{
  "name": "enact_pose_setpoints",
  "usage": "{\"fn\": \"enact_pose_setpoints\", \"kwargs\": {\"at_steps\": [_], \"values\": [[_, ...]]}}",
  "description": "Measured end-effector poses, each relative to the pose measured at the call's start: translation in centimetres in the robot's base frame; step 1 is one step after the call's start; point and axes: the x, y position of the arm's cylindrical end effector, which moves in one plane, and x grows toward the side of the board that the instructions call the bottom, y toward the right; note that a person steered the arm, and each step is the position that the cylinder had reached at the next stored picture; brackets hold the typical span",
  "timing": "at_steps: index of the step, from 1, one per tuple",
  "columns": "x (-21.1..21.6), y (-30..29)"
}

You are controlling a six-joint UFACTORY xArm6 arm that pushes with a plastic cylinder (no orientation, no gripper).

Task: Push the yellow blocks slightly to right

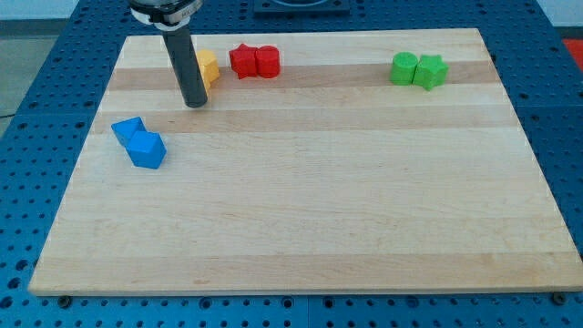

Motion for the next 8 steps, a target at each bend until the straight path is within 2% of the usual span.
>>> {"fn": "enact_pose_setpoints", "kwargs": {"at_steps": [1,2,3,4,5,6,8], "values": [[0.5,-4.2],[-1.6,-7.5],[-6.7,-6.3],[-7.7,-3.2],[-7.8,-0.5],[-7.8,-0.1],[-5.9,-5.7]]}}
